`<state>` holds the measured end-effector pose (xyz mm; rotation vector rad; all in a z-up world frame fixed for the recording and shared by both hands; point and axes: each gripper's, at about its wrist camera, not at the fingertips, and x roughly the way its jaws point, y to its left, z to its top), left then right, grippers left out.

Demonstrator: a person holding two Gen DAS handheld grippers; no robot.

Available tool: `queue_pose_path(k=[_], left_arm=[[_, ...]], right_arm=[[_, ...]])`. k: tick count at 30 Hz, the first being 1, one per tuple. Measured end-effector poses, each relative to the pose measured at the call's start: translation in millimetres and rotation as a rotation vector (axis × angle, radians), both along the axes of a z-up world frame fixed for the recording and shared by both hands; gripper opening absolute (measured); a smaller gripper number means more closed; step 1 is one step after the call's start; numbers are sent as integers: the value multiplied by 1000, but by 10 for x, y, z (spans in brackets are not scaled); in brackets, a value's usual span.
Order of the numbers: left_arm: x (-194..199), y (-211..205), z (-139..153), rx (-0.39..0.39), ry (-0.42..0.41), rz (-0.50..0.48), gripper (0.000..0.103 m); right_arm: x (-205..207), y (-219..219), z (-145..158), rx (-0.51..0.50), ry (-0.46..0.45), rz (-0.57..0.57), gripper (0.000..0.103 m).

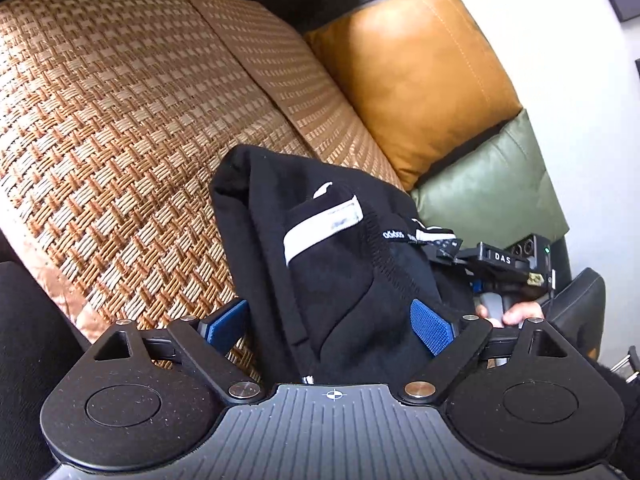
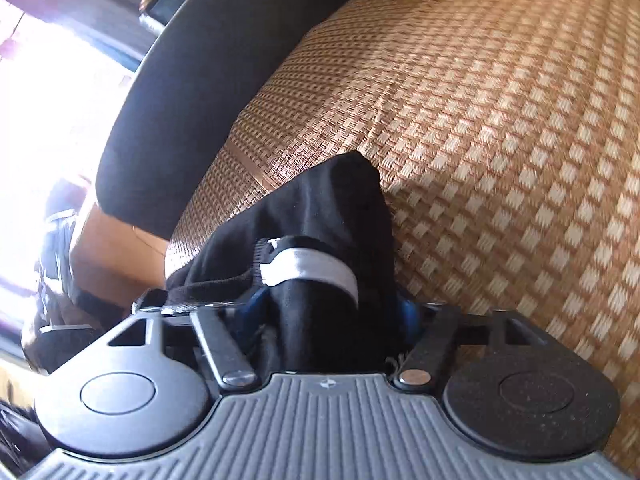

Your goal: Fold clothes

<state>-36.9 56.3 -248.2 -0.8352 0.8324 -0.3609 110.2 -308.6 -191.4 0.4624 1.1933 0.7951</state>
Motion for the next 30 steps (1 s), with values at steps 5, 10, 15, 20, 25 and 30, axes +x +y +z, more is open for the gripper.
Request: queue_pose_path(k=[5,10,15,20,25,30], left_arm=[[174,78,-2,-7,28,-27,47],[546,96,105,70,10,-132,50],[470,107,197,104,20,-135,77],[237,265,126,86,29,-128,85],[415,169,44,36,10,-206,87],[610,28,9,36,-22,-253,88]], right_arm=[[-312,-57,205,2,-17,-108,38],[-733,-309,338,75,-30,-234,35],[-907,-336,217,-60,0,-251,60],[-1029,-518,248,-43,17,-225,64],[-1192,-613,65,18,74,-268,70],[-1136,-460,-43,56,67,-295,77]])
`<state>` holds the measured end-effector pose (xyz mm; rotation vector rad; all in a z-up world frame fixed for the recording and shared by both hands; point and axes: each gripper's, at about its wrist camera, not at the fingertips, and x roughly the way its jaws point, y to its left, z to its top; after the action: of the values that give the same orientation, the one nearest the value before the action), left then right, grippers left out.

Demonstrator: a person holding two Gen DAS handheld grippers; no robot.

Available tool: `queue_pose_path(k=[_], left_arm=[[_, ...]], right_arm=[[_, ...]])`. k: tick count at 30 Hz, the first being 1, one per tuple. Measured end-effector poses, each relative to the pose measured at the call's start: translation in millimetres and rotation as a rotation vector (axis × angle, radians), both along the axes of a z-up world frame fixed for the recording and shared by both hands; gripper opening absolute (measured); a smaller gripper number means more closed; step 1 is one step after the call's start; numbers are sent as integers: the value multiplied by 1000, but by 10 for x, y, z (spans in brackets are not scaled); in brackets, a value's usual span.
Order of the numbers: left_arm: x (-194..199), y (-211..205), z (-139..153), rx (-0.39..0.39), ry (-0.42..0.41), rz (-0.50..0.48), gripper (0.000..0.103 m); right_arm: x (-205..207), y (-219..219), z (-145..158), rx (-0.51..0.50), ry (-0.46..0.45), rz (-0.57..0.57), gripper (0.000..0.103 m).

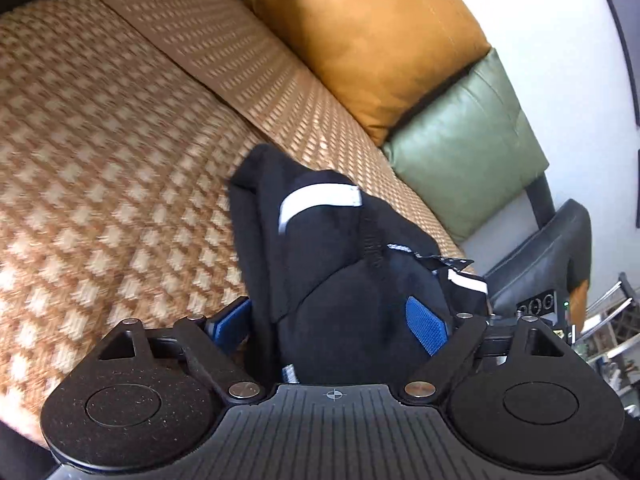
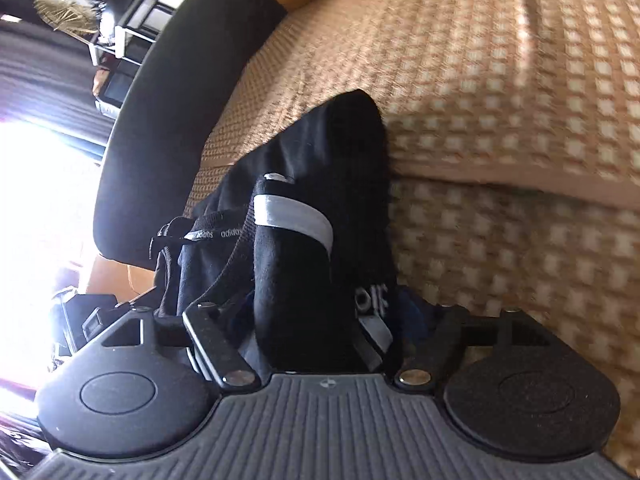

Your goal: Fold clothes

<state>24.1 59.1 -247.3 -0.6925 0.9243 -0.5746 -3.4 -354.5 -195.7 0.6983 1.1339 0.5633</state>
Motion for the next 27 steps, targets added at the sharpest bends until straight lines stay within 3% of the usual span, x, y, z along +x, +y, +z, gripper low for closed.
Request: queue_pose_path(k=[2,3,7,12,19,27], left_arm=[[7,-57,27,5,13,-19,83],[-30,-59,36,16,4,-16,75],[-78,-23,-28,4,5,-11,63],[-112,-60,93,13,-2,20,49],[-115,-342,538,41,-80,-55,46],[372,-1506,1130,32,-224,-230,46]], right_arm=[[11,31,10,13,9,-21,71],[-10,47,49,2,1,-20,65],[-67,118,123,-43,-20,-5,59],[-129,133,109,-29,3,-87,47],[-512,3,470,-11,-85,-173,40],[-846,-804,1052,-60,-227,-347,39]])
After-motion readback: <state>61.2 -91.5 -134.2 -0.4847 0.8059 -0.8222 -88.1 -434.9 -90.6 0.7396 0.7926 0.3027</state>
